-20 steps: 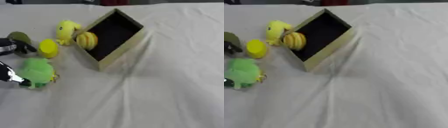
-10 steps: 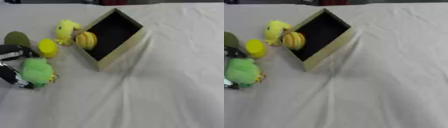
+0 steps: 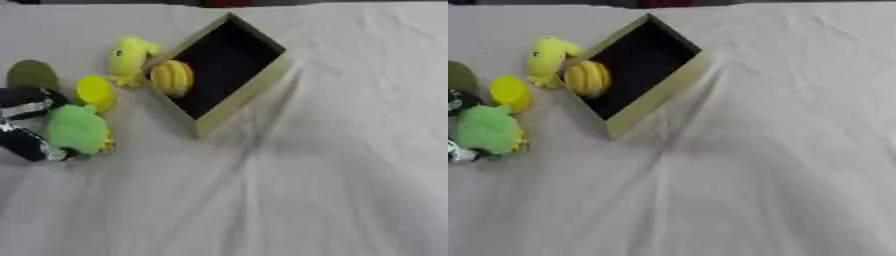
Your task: Pick up objects on the table and place them in the box.
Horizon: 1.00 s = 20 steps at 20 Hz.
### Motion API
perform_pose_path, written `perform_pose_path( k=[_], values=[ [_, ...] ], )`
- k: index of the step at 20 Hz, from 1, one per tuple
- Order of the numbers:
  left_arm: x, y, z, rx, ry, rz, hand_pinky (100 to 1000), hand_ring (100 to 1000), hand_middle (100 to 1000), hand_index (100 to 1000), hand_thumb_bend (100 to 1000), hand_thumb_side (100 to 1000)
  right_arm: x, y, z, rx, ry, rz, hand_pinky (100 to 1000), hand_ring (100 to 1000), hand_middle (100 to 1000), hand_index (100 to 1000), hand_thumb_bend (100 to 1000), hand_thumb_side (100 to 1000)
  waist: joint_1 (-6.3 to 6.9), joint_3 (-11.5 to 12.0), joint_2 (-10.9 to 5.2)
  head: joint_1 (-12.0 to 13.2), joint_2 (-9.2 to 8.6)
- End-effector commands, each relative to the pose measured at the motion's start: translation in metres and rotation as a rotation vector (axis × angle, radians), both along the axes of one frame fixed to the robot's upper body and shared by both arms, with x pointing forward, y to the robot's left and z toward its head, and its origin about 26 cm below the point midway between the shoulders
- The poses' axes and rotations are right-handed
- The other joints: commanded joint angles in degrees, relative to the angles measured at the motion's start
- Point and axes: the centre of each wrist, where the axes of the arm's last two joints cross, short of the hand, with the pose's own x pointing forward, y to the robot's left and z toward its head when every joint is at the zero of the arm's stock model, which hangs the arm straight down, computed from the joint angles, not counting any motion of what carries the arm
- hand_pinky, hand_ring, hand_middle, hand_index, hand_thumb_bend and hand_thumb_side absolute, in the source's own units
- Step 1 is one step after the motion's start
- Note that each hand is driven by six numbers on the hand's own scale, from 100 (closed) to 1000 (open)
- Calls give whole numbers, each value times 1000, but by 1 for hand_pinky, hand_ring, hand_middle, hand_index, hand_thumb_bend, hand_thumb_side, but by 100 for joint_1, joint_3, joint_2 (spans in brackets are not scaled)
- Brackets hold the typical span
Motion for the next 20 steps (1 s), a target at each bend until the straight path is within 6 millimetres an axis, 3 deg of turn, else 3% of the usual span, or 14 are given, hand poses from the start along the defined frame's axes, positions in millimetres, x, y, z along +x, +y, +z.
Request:
perform_pose_path(
  k=[1, 8, 13, 20],
  values=[
    [-15, 1, 30, 20, -102, -16, 750, 731, 730, 824, 192, 371, -4, -1, 7, -17, -23, -9, 903, 916, 691, 785, 100, 495, 4, 5, -104, -29, 25],
    [-55, -19, 79, 22, -230, -107, 756, 732, 732, 825, 159, 366, -5, -4, 6, -16, -26, -24, 902, 915, 689, 787, 100, 488, 24, 34, -116, -140, 38],
    [-78, -54, 126, -4, -420, -230, 761, 721, 720, 817, 177, 384, -5, -4, 11, -18, -41, -15, 900, 913, 693, 789, 100, 478, 51, 50, -177, -254, 105],
    [-36, -110, 152, -137, -472, -346, 758, 704, 701, 816, 204, 424, -4, 0, 15, -25, -46, 17, 897, 912, 698, 791, 100, 478, 44, 7, -267, -247, 107]
  ],
)
